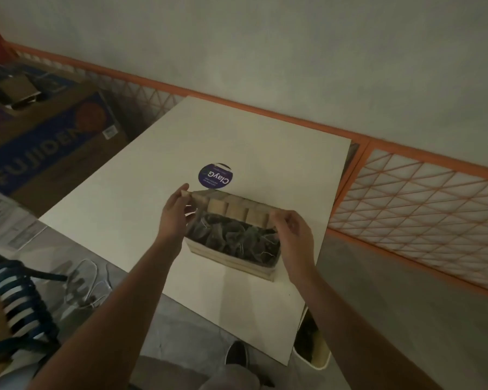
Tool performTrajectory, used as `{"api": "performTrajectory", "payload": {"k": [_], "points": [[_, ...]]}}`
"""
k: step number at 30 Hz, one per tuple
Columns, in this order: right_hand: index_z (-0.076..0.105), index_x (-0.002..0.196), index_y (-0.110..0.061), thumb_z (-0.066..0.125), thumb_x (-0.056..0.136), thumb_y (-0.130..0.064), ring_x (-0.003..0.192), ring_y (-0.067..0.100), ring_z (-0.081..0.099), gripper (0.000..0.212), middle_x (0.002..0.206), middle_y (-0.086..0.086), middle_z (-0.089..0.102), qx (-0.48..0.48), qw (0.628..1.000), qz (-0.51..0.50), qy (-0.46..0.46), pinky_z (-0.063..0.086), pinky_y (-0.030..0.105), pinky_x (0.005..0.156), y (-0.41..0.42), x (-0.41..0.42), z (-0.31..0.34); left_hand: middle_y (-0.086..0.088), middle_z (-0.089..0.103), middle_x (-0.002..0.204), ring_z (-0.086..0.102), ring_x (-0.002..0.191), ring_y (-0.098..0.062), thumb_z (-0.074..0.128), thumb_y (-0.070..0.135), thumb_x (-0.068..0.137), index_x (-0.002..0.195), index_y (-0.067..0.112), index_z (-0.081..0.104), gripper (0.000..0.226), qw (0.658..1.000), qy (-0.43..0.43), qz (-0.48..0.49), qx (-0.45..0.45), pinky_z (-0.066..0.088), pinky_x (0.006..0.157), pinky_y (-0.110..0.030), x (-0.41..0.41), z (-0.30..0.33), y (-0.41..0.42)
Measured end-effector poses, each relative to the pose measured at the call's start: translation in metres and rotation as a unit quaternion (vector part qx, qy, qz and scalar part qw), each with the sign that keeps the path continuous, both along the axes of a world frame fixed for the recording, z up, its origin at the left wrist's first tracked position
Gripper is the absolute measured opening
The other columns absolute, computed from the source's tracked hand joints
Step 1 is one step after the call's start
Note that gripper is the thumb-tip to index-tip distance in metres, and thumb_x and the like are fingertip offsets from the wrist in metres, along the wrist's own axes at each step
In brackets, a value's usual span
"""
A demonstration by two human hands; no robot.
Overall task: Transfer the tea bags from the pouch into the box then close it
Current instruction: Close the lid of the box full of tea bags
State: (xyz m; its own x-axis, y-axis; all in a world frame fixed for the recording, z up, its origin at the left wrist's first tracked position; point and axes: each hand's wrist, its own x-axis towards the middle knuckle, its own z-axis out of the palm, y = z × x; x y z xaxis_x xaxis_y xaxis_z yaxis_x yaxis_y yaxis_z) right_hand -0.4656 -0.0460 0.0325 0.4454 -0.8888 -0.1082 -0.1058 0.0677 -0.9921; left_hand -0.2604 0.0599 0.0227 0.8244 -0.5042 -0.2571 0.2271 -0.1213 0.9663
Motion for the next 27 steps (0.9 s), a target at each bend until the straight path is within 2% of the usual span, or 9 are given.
{"api": "performTrajectory", "payload": {"k": [3,6,9,12,15,18,22,25,27], "points": [[0.068,0.094,-0.024,0.066,0.091,-0.032,0.082,0.007,0.063,0.008,0.087,-0.010,0.067,-0.021,0.998,0.013,0.055,0.044,0.006,0.062,0.012,-0.009,-0.014,-0.002,0.064,0.111,0.063,0.096,-0.013,0.044,0.019,0.106,0.135,0.020,0.053,0.030,1.000,-0.001,0.008,0.019,0.056,0.068,-0.017,-0.006,-0.003,0.015],[0.063,0.109,-0.026,0.069,0.089,-0.026,0.085,0.003,0.059,0.020,0.093,-0.014,0.063,-0.011,0.996,0.029,0.079,0.044,0.007,0.064,0.021,-0.018,-0.023,-0.008,0.062,0.125,0.062,0.108,-0.021,0.054,0.028,0.103,0.141,0.018,0.050,0.040,0.998,-0.028,-0.001,0.064,0.054,0.086,-0.030,-0.010,-0.014,0.028],[0.061,0.116,-0.022,0.072,0.087,-0.027,0.084,0.000,0.054,0.031,0.094,-0.014,0.058,-0.003,0.990,0.048,0.131,0.039,0.009,0.064,0.027,-0.025,-0.037,-0.014,0.060,0.127,0.060,0.110,-0.026,0.063,0.028,0.098,0.138,0.015,0.054,0.043,0.989,-0.076,-0.015,0.129,0.051,0.097,-0.040,-0.013,-0.031,0.039],[0.064,0.116,-0.021,0.073,0.085,-0.030,0.080,0.000,0.053,0.033,0.095,-0.009,0.059,-0.023,0.983,0.060,0.170,0.038,0.012,0.062,0.034,-0.029,-0.051,-0.012,0.049,0.130,0.060,0.098,-0.021,0.067,0.030,0.095,0.133,0.018,0.058,0.040,0.980,-0.088,-0.024,0.178,0.050,0.103,-0.047,-0.014,-0.045,0.045],[0.066,0.107,-0.025,0.071,0.087,-0.032,0.081,0.006,0.053,0.022,0.101,0.001,0.053,-0.042,0.982,0.045,0.176,0.037,0.010,0.063,0.038,-0.030,-0.061,-0.006,0.033,0.125,0.053,0.083,-0.009,0.066,0.024,0.096,0.135,0.012,0.056,0.041,0.976,-0.088,-0.011,0.198,0.048,0.102,-0.038,-0.020,-0.049,0.044],[0.060,0.100,-0.028,0.070,0.088,-0.028,0.096,0.023,0.051,0.016,0.099,-0.003,0.042,-0.055,0.982,0.008,0.183,0.039,0.022,0.074,0.040,-0.029,-0.070,-0.007,0.032,0.129,0.056,0.094,-0.018,0.065,0.022,0.097,0.140,0.013,0.052,0.046,0.972,-0.096,-0.006,0.213,0.044,0.099,-0.030,-0.023,-0.053,0.042],[0.046,0.132,-0.016,0.074,0.085,-0.029,0.111,0.025,0.048,0.056,0.118,0.001,0.040,0.000,0.984,-0.022,0.178,0.047,0.038,0.091,0.040,-0.029,-0.076,-0.015,0.035,0.139,0.055,0.118,-0.031,0.063,0.025,0.097,0.147,0.013,0.046,0.054,0.962,-0.102,-0.010,0.251,0.039,0.111,-0.037,-0.023,-0.057,0.040],[0.030,0.149,-0.013,0.067,0.091,-0.032,0.125,0.026,0.046,0.071,0.140,0.007,0.038,0.056,0.983,0.013,0.172,0.044,0.041,0.104,0.038,-0.028,-0.080,-0.016,0.044,0.133,0.053,0.116,-0.035,0.056,0.024,0.100,0.142,0.008,0.049,0.045,0.958,-0.103,-0.045,0.263,0.041,0.105,-0.039,-0.022,-0.062,0.040],[0.029,0.152,-0.012,0.059,0.096,-0.033,0.131,0.026,0.044,0.068,0.148,0.009,0.037,0.053,0.979,0.040,0.195,0.042,0.038,0.106,0.037,-0.026,-0.081,-0.015,0.057,0.119,0.057,0.107,-0.037,0.052,0.019,0.101,0.124,0.005,0.056,0.027,0.962,-0.099,-0.073,0.242,0.046,0.085,-0.037,-0.020,-0.064,0.040]]}}
